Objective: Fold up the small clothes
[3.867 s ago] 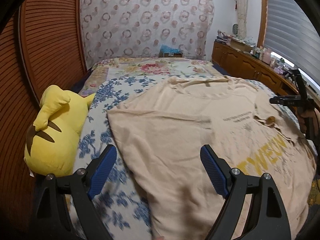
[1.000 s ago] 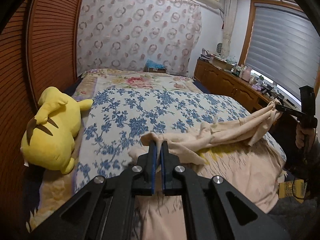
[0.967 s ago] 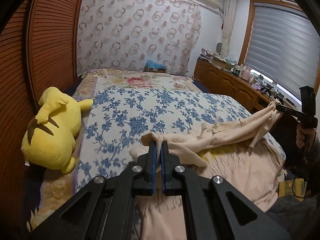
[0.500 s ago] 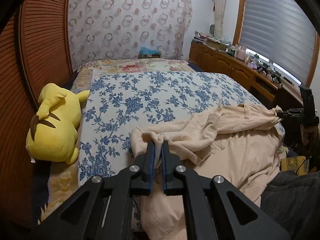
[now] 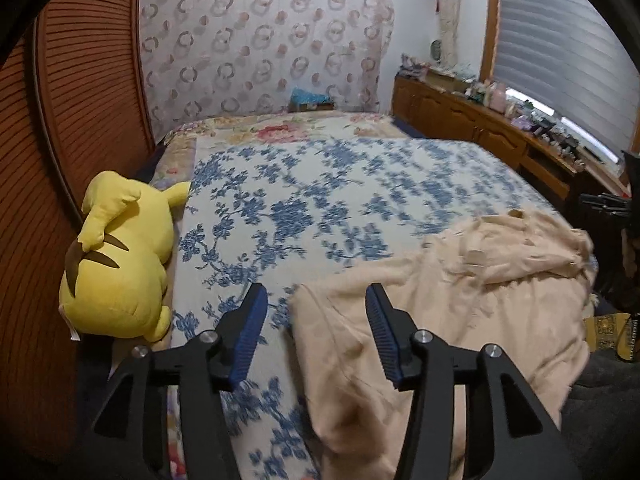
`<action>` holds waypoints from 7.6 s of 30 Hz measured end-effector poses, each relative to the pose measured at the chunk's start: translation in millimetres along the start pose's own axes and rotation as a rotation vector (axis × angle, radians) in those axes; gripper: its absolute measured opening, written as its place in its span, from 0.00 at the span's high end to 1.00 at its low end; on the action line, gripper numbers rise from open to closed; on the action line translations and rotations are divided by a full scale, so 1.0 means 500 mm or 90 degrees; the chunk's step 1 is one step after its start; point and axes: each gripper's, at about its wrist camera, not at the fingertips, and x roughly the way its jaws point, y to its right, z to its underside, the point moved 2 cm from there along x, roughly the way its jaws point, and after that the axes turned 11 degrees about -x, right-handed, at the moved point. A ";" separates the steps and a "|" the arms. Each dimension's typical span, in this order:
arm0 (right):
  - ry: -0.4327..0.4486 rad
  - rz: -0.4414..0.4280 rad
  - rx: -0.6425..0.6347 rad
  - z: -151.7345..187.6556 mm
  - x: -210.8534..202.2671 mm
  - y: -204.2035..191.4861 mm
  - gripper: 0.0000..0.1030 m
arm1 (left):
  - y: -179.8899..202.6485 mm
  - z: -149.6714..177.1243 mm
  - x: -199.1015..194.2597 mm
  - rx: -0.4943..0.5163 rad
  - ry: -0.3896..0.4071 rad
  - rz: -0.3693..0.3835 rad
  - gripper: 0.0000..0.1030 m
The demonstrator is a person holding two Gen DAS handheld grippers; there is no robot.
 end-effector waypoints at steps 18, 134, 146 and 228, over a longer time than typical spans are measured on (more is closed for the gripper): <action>-0.091 -0.018 0.014 0.003 0.180 0.024 0.48 | -0.039 0.008 0.134 -0.030 -0.099 0.000 0.51; 0.047 0.049 -0.080 -0.460 0.272 0.298 0.93 | 0.025 -0.544 0.269 0.084 0.135 -0.067 0.95; -0.079 0.025 -0.020 -0.429 0.522 0.393 0.92 | 0.020 -0.538 0.457 0.075 0.024 -0.062 0.94; -0.059 0.007 0.118 -0.193 0.422 0.275 0.96 | -0.057 -0.429 0.458 -0.080 -0.020 -0.041 1.00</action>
